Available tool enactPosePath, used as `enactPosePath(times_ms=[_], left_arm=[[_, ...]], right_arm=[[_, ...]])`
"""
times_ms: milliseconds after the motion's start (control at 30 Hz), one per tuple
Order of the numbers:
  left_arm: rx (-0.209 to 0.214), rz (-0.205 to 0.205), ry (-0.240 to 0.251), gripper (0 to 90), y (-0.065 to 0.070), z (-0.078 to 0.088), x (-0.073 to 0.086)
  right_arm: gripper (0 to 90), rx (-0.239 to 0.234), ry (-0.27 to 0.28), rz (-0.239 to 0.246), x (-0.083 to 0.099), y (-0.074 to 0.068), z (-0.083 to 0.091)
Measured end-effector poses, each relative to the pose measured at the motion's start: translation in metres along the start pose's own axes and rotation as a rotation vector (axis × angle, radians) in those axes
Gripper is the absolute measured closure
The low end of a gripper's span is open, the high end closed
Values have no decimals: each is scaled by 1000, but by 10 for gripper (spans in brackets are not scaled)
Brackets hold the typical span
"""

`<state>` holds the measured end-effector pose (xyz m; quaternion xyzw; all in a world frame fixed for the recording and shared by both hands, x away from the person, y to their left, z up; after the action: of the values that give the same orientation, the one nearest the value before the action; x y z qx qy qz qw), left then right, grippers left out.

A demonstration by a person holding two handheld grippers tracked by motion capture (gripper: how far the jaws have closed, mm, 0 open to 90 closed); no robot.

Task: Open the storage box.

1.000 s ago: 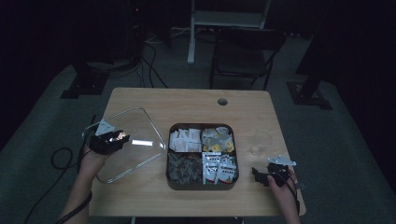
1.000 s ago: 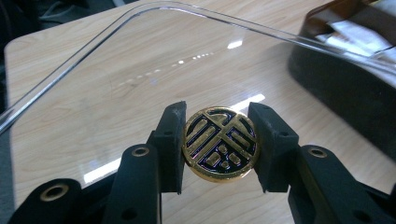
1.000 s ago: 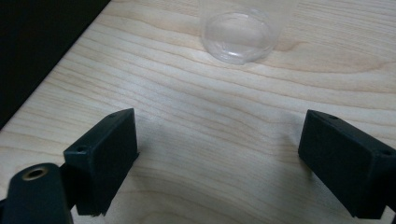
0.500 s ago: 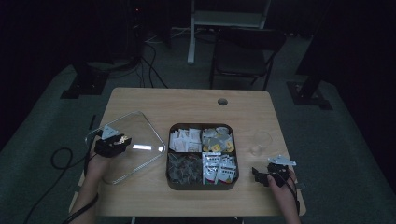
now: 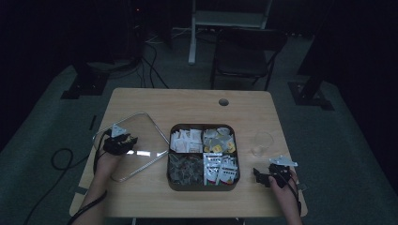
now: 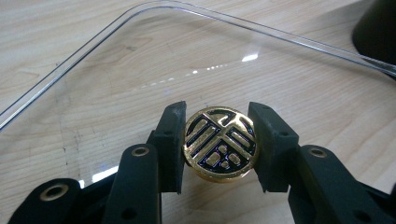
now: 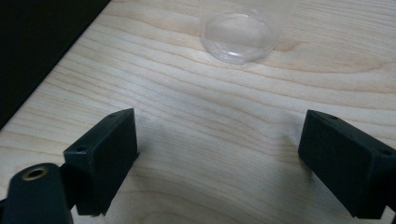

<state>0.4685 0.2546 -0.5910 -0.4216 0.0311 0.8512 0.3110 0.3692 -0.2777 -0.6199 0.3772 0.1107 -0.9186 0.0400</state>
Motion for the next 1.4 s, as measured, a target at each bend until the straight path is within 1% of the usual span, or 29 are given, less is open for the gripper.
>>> enactPosePath(times_ms=[133, 233, 300, 367, 400, 433, 467, 500, 533, 567, 600, 633, 667, 733, 800, 833, 900, 967, 1000, 1067, 1100, 1233, 1300, 1333, 1400], left_arm=[[-6, 4, -15, 601, -1, -6, 3], [0, 26, -9, 601, -1, -9, 5], [-1, 27, -7, 601, -1, -8, 5], [14, 31, -8, 600, -1, -9, 5], [18, 26, -7, 599, -1, -9, 5], [31, 35, -8, 595, -1, -9, 6], [64, 67, -3, 584, 0, -8, 6], [93, 102, 2, 501, 1, -7, 5], [84, 98, 4, 401, 0, -6, 4], [80, 93, 2, 374, -1, -4, 4], [78, 99, 4, 324, -2, -3, 4], [87, 103, 0, 254, -2, -2, 4], [93, 104, -1, 219, -1, -1, 5], [90, 88, -5, 178, 0, 1, 6], [91, 82, -1, 125, 2, 3, 6], [102, 83, 4, 122, 3, 5, 6], [101, 82, 12, 101, 4, 6, 6], [107, 78, 21, 100, 6, 8, 6], [111, 75, 16, 91, 7, 8, 6], [122, 74, 18, 13, 10, 10, 7], [127, 68, 15, 12, 12, 11, 7], [142, 58, 33, 13, 18, 15, 5], [135, 44, 46, 12, 21, 16, 3], [141, 43, 49, 13, 22, 17, 3], [139, 30, 50, 13, 25, 19, 2]], right_arm=[[112, 0, 0, 0, 0, 0, 0], [112, 0, 0, 0, 0, 0, 0], [112, 0, 0, 0, 0, 0, 0], [112, 0, 0, 0, 0, 0, 0], [112, 0, 0, 0, 0, 0, 0], [112, 0, 0, 0, 0, 0, 0], [112, 0, 0, 0, 0, 0, 0], [112, 0, 0, 0, 0, 0, 0], [112, 0, 0, 0, 0, 0, 0], [112, 0, 0, 0, 0, 0, 0], [112, 0, 0, 0, 0, 0, 0], [112, 0, 0, 0, 0, 0, 0], [112, 0, 0, 0, 0, 0, 0], [112, 0, 0, 0, 0, 0, 0], [112, 0, 0, 0, 0, 0, 0], [112, 0, 0, 0, 0, 0, 0], [112, 0, 0, 0, 0, 0, 0], [112, 0, 0, 0, 0, 0, 0], [112, 0, 0, 0, 0, 0, 0], [112, 0, 0, 0, 0, 0, 0], [112, 0, 0, 0, 0, 0, 0], [112, 0, 0, 0, 0, 0, 0], [112, 0, 0, 0, 0, 0, 0], [112, 0, 0, 0, 0, 0, 0], [112, 0, 0, 0, 0, 0, 0]])
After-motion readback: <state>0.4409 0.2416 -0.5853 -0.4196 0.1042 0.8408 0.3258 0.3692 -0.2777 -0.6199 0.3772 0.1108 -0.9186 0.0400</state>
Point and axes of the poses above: each handheld gripper's, and its own axes: z roughly backward along the jaws, x roughly out of its underside, y roughly to its right, the point moved 10 cm from there along -z, roughly forward along the jaws, and after that the axes turned 13 degrees about -z, right-handed, at the moved point
